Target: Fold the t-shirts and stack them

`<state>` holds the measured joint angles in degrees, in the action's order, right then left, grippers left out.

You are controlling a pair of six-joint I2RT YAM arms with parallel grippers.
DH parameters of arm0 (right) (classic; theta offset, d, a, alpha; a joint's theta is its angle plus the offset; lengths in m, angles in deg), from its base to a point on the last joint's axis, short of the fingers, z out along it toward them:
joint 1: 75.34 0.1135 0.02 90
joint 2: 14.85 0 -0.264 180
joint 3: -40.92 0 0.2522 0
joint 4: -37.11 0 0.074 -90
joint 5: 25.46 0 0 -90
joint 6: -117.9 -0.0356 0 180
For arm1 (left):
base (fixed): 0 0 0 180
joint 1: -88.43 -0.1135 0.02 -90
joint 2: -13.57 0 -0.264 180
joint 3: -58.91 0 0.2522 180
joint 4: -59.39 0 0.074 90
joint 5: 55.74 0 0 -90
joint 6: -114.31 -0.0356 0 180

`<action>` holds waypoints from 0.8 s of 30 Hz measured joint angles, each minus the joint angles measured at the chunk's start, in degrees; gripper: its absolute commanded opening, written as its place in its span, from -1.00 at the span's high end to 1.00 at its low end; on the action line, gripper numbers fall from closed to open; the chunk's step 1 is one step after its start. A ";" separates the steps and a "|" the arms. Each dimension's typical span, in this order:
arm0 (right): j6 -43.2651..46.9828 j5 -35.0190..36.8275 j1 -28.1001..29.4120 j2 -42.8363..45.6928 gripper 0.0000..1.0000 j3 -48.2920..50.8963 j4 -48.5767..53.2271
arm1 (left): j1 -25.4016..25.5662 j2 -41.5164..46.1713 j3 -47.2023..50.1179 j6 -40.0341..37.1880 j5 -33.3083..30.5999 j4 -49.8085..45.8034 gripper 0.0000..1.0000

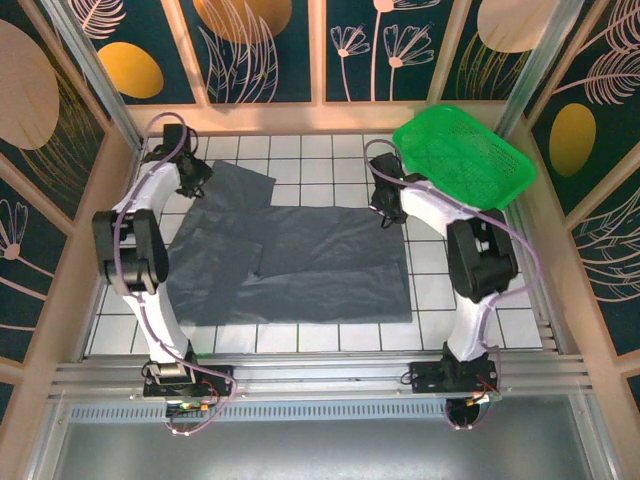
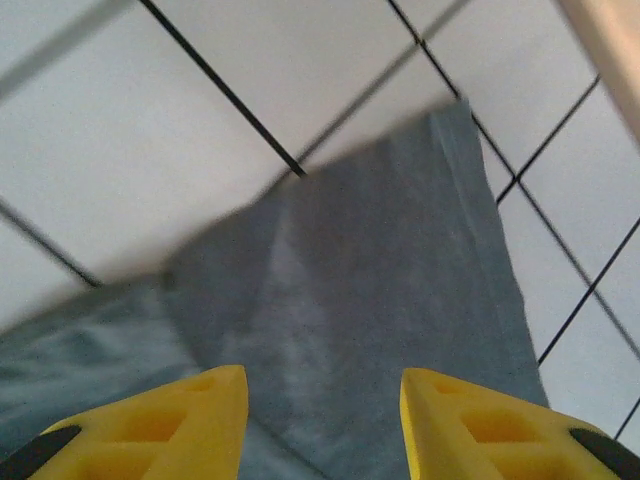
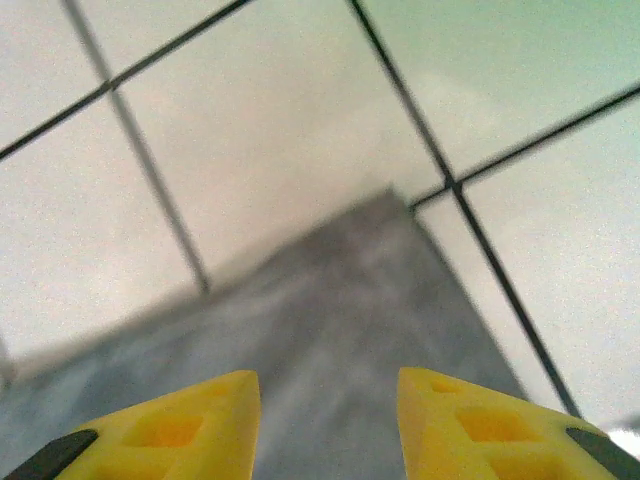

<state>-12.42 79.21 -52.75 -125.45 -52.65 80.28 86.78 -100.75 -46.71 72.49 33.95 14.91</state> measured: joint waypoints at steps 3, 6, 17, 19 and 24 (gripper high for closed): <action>0.50 3.21 -1.14 -5.64 0.10 -4.09 0.00 | 0.24 -3.72 -1.64 -2.95 2.64 0.74 0.10; 1.01 4.46 -2.40 -9.09 0.09 -6.99 0.00 | 0.15 -4.57 -3.06 -5.42 3.96 1.92 0.11; -0.57 3.08 -3.74 -14.08 0.20 -10.93 1.03 | 0.11 -11.15 -12.96 -8.59 4.20 4.57 0.06; -1.22 3.02 -3.74 -14.08 0.44 -10.93 1.07 | 0.11 -13.88 -15.61 -8.57 3.82 4.48 -0.01; -2.25 1.75 -3.72 -14.08 0.97 -10.93 -0.04 | 0.11 -20.35 -22.75 -8.96 2.60 3.63 -0.14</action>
<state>-14.67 80.96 -56.47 -139.53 -63.58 80.24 86.89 -121.10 -69.46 63.53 36.55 18.54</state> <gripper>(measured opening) 0.072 0.558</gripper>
